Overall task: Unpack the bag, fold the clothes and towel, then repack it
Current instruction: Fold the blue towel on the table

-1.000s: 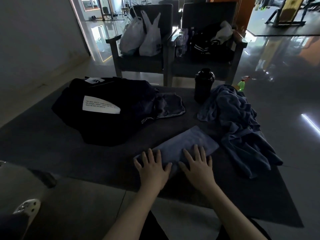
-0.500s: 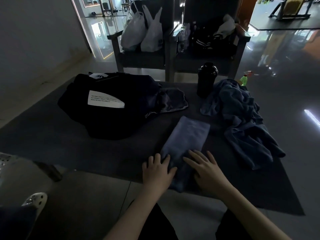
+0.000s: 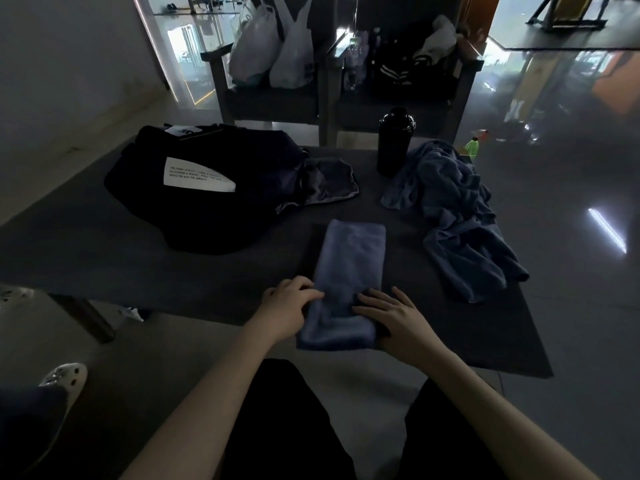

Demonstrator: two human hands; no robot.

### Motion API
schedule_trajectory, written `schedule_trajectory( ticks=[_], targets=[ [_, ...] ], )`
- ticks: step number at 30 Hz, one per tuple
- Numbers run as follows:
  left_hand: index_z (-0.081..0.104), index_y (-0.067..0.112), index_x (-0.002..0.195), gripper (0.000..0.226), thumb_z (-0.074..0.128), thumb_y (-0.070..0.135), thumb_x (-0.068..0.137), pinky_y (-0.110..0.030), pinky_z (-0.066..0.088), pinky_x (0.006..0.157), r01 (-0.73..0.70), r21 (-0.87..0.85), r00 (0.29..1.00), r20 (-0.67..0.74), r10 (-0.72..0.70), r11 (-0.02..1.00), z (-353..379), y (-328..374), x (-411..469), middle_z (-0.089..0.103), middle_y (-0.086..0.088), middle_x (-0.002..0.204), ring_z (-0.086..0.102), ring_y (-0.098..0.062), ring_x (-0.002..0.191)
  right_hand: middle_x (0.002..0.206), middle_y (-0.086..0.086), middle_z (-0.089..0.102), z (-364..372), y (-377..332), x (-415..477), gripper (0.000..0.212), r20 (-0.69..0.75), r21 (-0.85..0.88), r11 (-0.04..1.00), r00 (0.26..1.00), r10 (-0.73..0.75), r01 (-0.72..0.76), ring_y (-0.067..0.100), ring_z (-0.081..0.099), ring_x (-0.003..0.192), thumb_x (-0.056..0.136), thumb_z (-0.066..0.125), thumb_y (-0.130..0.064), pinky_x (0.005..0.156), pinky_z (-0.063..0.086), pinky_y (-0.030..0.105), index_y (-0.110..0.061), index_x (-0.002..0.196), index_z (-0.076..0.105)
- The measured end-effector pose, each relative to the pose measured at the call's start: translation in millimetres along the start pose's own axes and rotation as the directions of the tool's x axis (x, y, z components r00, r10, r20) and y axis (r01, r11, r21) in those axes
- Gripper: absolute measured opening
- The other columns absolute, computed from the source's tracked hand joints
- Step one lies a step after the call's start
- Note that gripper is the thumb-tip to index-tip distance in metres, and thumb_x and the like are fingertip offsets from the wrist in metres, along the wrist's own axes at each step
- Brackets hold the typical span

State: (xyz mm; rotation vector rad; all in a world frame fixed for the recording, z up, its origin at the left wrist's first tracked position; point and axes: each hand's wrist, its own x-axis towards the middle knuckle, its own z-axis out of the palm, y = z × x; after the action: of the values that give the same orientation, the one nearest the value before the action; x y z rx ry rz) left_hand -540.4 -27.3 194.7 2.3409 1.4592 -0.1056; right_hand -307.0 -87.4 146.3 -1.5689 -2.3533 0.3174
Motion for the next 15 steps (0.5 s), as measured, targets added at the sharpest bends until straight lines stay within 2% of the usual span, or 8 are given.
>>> schedule_trajectory(
  ticks=[3,5,7,8,10,12,14,15],
  targets=[
    [0.034,0.034,0.145,0.069,0.053,0.004,0.087,-0.034,0.024,0.113,-0.123,0.073,0.990,0.072,0.118,0.990,-4,-12,6,0.020,0.013,0.156,0.020,-0.014,0.142,0.128,-0.006,0.061,-7,-3,6,0.059,-0.054,0.153,0.982,0.991,0.122,-0.112,0.012,0.050,0.126,0.078,0.032,-0.048,0.115,0.018,0.040,-0.022,0.122,0.063],
    [0.033,0.033,0.146,0.068,0.058,0.011,0.087,-0.032,0.022,0.114,-0.137,0.021,0.987,0.086,0.134,0.990,-3,-12,11,0.021,0.014,0.155,0.019,-0.012,0.143,0.100,0.002,0.072,-10,-4,9,0.050,-0.124,0.224,0.960,0.972,0.197,-0.166,0.021,0.065,0.099,0.085,0.034,-0.041,0.109,0.030,0.039,-0.013,0.106,0.069],
    [0.037,0.026,0.145,0.069,0.066,0.016,0.083,-0.034,0.023,0.115,-0.113,-0.094,0.989,0.086,0.121,0.989,0,-12,18,0.031,0.013,0.149,0.024,-0.011,0.140,0.067,0.001,0.063,-15,-4,14,0.036,-0.189,0.330,0.913,0.931,0.311,-0.238,0.025,0.061,0.067,0.089,0.042,-0.033,0.081,0.045,0.036,-0.007,0.082,0.065],
    [0.045,0.023,0.140,0.064,0.069,0.017,0.081,-0.036,0.029,0.113,-0.113,-0.189,0.990,0.062,0.127,0.975,3,-12,23,0.039,0.012,0.142,0.032,-0.012,0.136,0.060,-0.002,0.055,-18,-4,18,0.033,-0.202,0.368,0.890,0.911,0.359,-0.269,0.020,0.054,0.057,0.093,0.045,-0.031,0.065,0.042,0.033,-0.008,0.074,0.059],
    [0.069,0.016,0.108,0.030,0.069,0.018,0.078,-0.039,0.047,0.094,-0.125,-0.382,0.992,-0.073,0.105,0.916,11,-12,31,0.061,0.003,0.115,0.056,-0.013,0.109,0.057,-0.005,0.051,-25,-5,27,0.033,-0.156,0.436,0.833,0.884,0.442,-0.340,0.011,0.047,0.052,0.098,0.049,-0.030,0.053,0.034,0.025,-0.014,0.069,0.049],
    [0.065,0.012,0.074,0.021,0.064,0.033,0.077,-0.031,0.045,0.068,-0.091,-0.524,0.987,-0.163,0.005,0.847,13,-9,34,0.061,0.003,0.077,0.056,-0.010,0.073,0.065,-0.005,0.059,-29,-6,35,0.027,-0.108,0.580,0.741,0.869,0.482,-0.339,0.009,0.053,0.057,0.096,0.052,-0.030,0.056,0.039,0.022,-0.021,0.071,0.052],
    [0.066,0.021,0.072,0.019,0.062,0.035,0.084,-0.030,0.040,0.064,-0.027,-0.654,0.988,-0.135,-0.081,0.756,12,-6,37,0.062,0.008,0.071,0.056,-0.007,0.069,0.083,-0.007,0.068,-30,-5,37,0.008,-0.052,0.727,0.622,0.880,0.473,-0.291,0.007,0.063,0.074,0.090,0.063,-0.023,0.066,0.050,0.024,-0.029,0.087,0.059],
    [0.069,0.025,0.081,0.014,0.060,0.032,0.089,-0.029,0.043,0.068,0.010,-0.690,0.986,-0.112,-0.121,0.724,10,-5,39,0.067,0.008,0.079,0.060,-0.007,0.077,0.089,-0.007,0.069,-27,-2,36,0.017,-0.038,0.745,0.610,0.895,0.444,-0.271,0.005,0.064,0.079,0.086,0.069,-0.018,0.070,0.052,0.023,-0.029,0.094,0.059]
  ],
)
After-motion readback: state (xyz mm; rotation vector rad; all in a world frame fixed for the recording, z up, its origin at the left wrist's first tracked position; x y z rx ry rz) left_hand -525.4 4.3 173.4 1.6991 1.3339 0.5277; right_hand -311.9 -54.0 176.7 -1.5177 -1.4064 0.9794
